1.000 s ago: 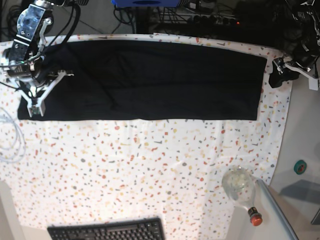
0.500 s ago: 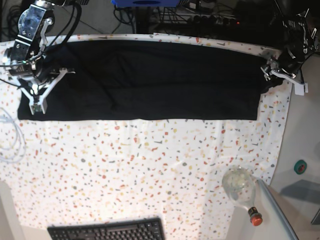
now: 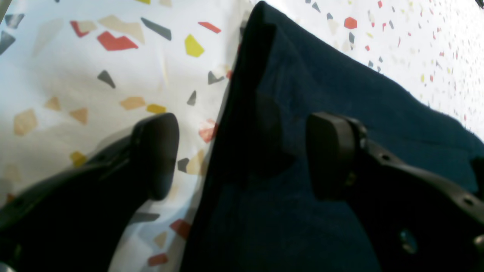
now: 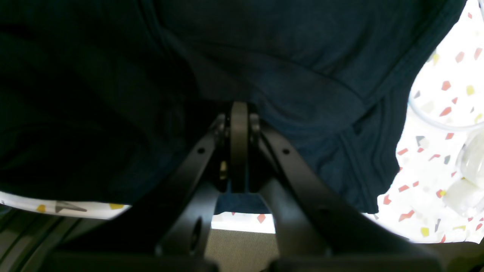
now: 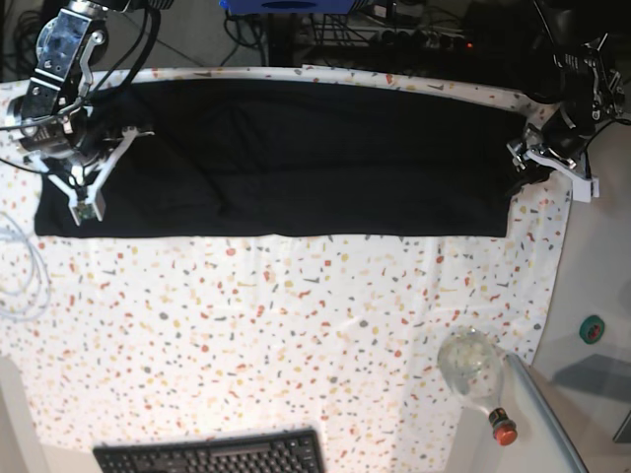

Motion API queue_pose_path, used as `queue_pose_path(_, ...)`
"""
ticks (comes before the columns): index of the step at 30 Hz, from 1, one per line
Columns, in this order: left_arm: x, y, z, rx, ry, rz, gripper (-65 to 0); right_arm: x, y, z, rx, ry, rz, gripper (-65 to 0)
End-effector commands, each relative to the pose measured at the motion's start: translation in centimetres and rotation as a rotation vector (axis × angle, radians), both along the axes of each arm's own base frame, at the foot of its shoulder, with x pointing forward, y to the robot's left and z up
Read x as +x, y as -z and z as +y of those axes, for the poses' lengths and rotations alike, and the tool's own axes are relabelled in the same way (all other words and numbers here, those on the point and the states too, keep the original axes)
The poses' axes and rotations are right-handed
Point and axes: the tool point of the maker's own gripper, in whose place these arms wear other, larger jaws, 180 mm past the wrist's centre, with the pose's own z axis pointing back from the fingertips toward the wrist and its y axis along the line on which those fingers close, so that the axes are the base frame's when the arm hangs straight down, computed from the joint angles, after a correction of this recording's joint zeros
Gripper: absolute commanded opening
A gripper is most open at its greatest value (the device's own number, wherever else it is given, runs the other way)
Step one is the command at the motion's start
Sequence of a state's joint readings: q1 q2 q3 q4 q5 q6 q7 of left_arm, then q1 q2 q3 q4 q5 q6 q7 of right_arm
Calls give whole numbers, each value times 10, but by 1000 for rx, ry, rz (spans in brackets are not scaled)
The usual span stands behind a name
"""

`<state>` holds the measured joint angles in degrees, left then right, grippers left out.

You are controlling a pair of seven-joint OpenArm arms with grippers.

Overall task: Layout the t-shirt on the table in an organized manner, then fold the t-shirt properly
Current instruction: 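Grasp the opposite folded shirt end with the left gripper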

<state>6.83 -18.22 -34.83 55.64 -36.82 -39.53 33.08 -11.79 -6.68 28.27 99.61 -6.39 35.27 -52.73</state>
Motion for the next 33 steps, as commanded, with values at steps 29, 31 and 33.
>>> queue_pose_path(29, 17, -64, 9, 245, 202, -94, -650, 1, -4, -4, -7, -4, -17, -650)
queue_pose_path(31, 14, -71, -28, 251, 304, -126, -650, 1, -4, -4, -7, -4, -17, -650)
queue_pose_path(33, 8, -77, -63, 248, 405, -148, -650, 0, -3, -4, -7, -4, -16, -650)
